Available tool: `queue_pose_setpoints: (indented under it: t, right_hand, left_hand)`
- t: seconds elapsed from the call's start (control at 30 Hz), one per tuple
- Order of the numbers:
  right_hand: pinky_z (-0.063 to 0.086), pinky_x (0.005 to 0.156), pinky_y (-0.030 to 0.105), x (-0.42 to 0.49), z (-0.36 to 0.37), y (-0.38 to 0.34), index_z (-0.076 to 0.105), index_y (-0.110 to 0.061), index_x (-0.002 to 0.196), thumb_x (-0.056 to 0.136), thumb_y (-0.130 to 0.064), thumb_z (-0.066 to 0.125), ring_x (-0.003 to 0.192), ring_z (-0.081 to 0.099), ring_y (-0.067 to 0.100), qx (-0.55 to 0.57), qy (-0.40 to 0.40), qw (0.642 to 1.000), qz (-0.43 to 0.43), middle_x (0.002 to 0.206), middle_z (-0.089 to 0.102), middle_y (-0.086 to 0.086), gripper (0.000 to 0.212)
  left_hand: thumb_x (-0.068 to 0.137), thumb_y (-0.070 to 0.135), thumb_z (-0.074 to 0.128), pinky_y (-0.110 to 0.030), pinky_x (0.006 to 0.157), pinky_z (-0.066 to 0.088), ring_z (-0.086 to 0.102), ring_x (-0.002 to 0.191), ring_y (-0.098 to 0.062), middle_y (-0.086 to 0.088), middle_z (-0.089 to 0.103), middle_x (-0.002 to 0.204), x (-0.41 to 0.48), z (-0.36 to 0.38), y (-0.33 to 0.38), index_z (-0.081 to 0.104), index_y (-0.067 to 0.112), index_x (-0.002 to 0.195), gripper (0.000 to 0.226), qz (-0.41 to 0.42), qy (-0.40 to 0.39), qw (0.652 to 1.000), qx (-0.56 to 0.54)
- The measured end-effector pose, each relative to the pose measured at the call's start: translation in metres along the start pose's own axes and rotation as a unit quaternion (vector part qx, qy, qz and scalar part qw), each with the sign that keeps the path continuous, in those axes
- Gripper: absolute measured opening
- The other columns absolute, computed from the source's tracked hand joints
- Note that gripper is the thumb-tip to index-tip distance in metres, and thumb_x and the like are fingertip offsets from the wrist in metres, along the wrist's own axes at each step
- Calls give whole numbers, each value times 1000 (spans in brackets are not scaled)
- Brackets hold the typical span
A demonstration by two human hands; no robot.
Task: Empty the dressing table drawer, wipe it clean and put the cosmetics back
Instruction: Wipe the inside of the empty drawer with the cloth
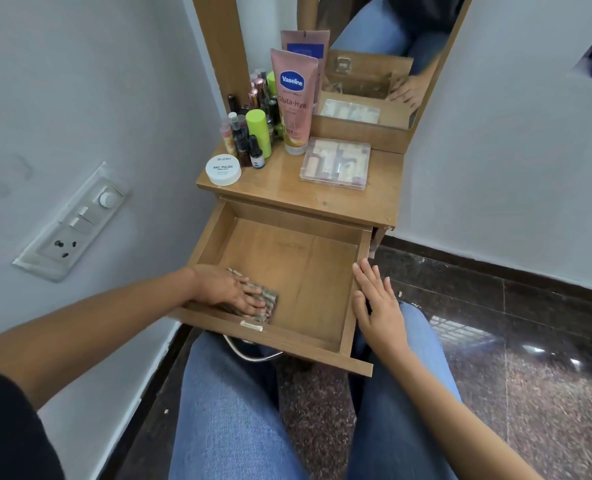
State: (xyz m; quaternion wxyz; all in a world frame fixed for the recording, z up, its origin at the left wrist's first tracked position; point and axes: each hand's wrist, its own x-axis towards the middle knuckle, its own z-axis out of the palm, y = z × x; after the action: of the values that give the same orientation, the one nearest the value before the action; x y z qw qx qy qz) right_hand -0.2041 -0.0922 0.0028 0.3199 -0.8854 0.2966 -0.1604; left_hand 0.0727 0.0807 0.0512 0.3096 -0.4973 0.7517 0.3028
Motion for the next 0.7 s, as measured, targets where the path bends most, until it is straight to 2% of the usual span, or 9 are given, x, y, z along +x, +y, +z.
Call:
queue_pose_setpoints:
  t: [0.13, 0.23, 0.27, 0.3, 0.37, 0.43, 0.53, 0.6, 0.7]
  right_hand:
    - [4, 120, 30, 2, -5, -1, 35, -19, 145, 96, -35, 22, 145, 9, 8, -56, -15, 998, -24, 153, 22, -7, 53]
    - [2, 119, 32, 11, -11, -12, 41, -7, 141, 95, -17, 35, 145, 12, 18, -146, -33, 987, -51, 152, 32, 9, 47]
    - [0, 118, 32, 16, -14, -20, 43, -5, 139, 93, -10, 40, 145, 14, 21, -171, -52, 981, -69, 151, 35, 11, 47]
    - [1, 118, 31, 23, -17, -29, 43, -7, 140, 91, -6, 42, 145, 17, 23, -178, -86, 977, -84, 151, 35, 10, 49]
    - [16, 118, 33, 36, -15, -51, 32, -13, 146, 92, -4, 42, 144, 24, 23, -152, -196, 963, -103, 154, 28, 7, 56]
    - [30, 114, 37, 52, 1, -71, 27, -15, 148, 93, -6, 40, 141, 31, 23, -123, -310, 930, -156, 156, 23, 7, 57]
    - [23, 118, 38, 70, 49, -96, 23, -14, 149, 95, -6, 38, 144, 23, 20, -114, -391, 882, -235, 157, 19, 9, 57]
    - [14, 120, 36, 76, 83, -113, 20, -11, 150, 94, -3, 40, 146, 16, 21, -113, -414, 866, -258, 158, 15, 10, 60]
    - [6, 120, 35, 78, 116, -132, 22, -9, 149, 96, -3, 36, 147, 11, 21, -113, -435, 845, -291, 158, 13, 11, 56]
  left_hand:
    - [100, 3, 32, -30, 118, 6, 7, 147, -11, 16, 10, 157, -10, -3, 9, 16, 36, 149, 62, -26, 36, 999, 5]
    - [100, 3, 34, -28, 116, 19, 24, 142, -10, 14, 20, 154, -23, 1, 20, 18, 38, 148, 62, -137, 171, 974, -51]
    - [98, 1, 38, -28, 114, 25, 31, 139, -9, 14, 26, 152, -29, 4, 24, 22, 38, 147, 63, -185, 248, 947, -83]
    - [96, 0, 43, -30, 111, 33, 40, 134, -11, 13, 34, 149, -34, 10, 27, 25, 39, 145, 65, -229, 338, 906, -107]
    - [94, 4, 50, -37, 99, 49, 54, 123, -18, 8, 52, 139, -41, 25, 34, 34, 40, 142, 62, -320, 473, 801, -182]
    - [95, 12, 50, -39, 87, 51, 58, 113, -27, -5, 61, 128, -42, 40, 40, 41, 32, 142, 52, -413, 529, 694, -259]
    - [97, 19, 48, -39, 93, 46, 57, 114, -32, -13, 60, 127, -39, 57, 44, 39, 24, 144, 48, -469, 551, 593, -353]
    - [98, 21, 48, -38, 98, 44, 57, 118, -30, -9, 59, 132, -37, 60, 45, 39, 20, 144, 47, -481, 566, 547, -386]
    - [99, 20, 45, -32, 101, 41, 56, 121, -25, -3, 57, 135, -36, 56, 46, 42, 16, 141, 42, -485, 570, 528, -401]
